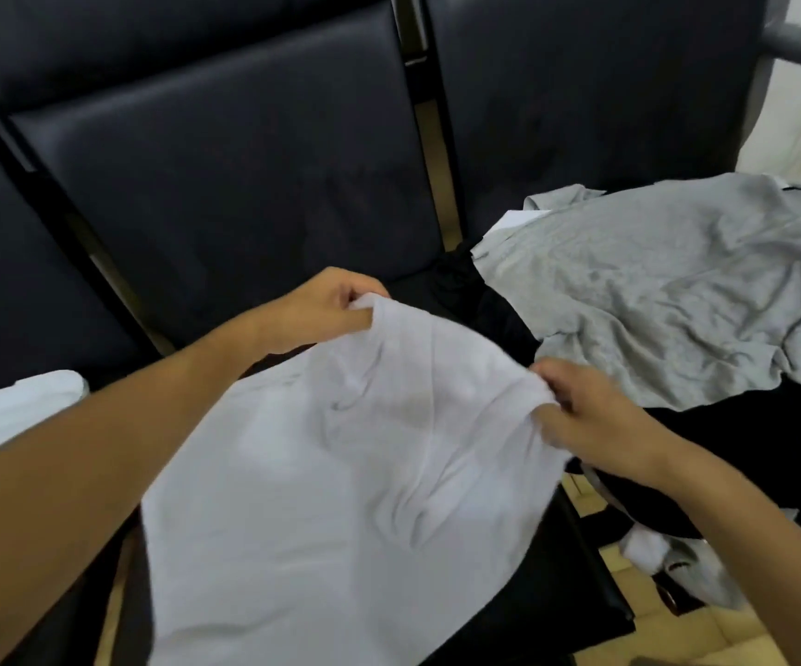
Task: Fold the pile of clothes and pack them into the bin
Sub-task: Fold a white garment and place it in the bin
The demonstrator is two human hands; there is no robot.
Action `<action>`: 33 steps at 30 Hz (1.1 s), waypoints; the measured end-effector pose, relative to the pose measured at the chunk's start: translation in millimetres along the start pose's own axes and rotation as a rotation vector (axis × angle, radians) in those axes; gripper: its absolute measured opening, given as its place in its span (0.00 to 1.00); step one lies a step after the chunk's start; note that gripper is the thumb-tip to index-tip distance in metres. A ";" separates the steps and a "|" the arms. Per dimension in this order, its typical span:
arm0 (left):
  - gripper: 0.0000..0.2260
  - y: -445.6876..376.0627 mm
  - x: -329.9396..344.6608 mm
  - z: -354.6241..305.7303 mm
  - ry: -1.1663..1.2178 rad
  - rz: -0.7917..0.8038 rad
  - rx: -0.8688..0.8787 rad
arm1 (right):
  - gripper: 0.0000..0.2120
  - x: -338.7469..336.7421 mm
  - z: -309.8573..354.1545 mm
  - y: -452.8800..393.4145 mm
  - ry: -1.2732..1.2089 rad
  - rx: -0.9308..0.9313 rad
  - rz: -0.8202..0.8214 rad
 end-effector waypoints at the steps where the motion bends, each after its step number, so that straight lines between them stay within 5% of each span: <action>1: 0.05 16.2 -13.7 -8.0 0.027 -0.026 -0.001 | 0.04 -4.6 12.3 -0.3 -0.084 -0.052 -0.061; 5: 0.07 93.8 -63.4 -40.5 0.063 -0.154 -0.025 | 0.11 -18.8 69.5 -1.0 -0.129 -0.214 -0.247; 10: 0.05 195.4 -113.7 -92.2 -0.109 -0.361 -0.024 | 0.18 -35.2 190.4 5.4 0.286 -0.498 -0.131; 15: 0.18 286.8 -150.3 -145.7 -0.052 -0.791 0.086 | 0.15 -64.5 313.4 41.3 0.395 -0.652 -0.159; 19: 0.17 335.7 -164.1 -187.8 -0.134 -1.074 0.105 | 0.11 -79.1 375.1 80.1 0.319 -0.755 -0.157; 24: 0.14 382.7 -166.1 -225.4 -0.362 -1.082 0.058 | 0.16 -75.2 395.0 96.3 0.559 -0.622 -0.064; 26: 0.13 397.2 -161.8 -229.0 -0.278 -1.180 0.113 | 0.20 -74.5 393.8 108.7 0.412 -0.650 -0.127; 30: 0.08 401.1 -137.6 -226.1 -0.320 -1.045 0.051 | 0.20 -60.5 387.7 124.0 0.395 -0.675 -0.073; 33: 0.10 412.5 -138.3 -224.8 -0.309 -1.087 0.067 | 0.18 -58.7 383.5 131.0 0.297 -0.689 -0.071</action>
Point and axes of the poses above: each hand's wrist, its own y-axis away from the middle knuckle, its own x-axis out of the palm, z = x × y, the point moved 2 cm from there along -y, towards the middle knuckle, and after that the axes turned 10 degrees about -y, right-handed, at the moved point
